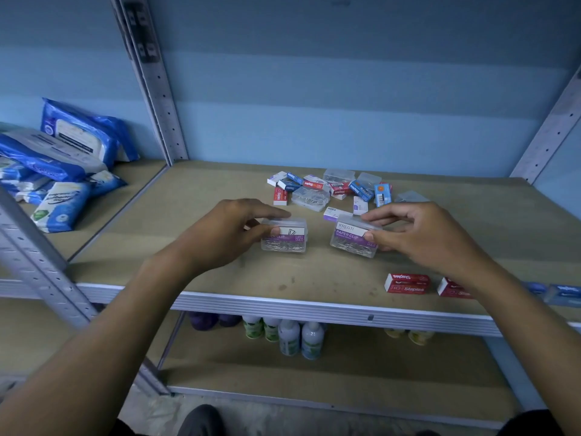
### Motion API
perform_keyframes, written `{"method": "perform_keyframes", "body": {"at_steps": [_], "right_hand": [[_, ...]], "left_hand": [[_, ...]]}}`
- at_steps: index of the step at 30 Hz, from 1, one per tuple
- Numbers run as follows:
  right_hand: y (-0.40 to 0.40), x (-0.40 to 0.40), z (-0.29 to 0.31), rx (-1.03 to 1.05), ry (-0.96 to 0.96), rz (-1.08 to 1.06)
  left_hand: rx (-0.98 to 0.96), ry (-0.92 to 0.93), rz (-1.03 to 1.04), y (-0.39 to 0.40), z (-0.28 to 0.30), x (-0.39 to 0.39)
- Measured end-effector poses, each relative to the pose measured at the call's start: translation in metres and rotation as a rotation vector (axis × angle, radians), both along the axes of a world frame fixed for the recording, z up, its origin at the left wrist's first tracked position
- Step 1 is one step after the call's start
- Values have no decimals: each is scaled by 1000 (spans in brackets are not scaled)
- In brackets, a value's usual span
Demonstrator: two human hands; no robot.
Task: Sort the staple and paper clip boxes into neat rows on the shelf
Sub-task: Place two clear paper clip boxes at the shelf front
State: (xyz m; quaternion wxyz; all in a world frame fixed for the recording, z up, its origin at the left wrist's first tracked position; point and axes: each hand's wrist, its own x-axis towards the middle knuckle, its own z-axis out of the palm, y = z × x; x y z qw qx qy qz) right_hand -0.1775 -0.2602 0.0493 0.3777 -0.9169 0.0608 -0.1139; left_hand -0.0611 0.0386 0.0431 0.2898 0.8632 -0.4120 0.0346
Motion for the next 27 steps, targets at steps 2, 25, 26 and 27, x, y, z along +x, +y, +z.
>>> {"method": "perform_keyframes", "body": {"at_steps": [2,25,26,27], "right_hand": [[13,5,0,22,-6,47],[122,33,-9,21,13,318],[124,33,-9,24,15,321],[125,33,-9,27,17,325]], "left_hand": [[13,-6,10,14,3,-2],[81,37,150,123,-6,-15],[79,39,149,124,-6,-15],[78,40,151,123,-6,-16]]}}
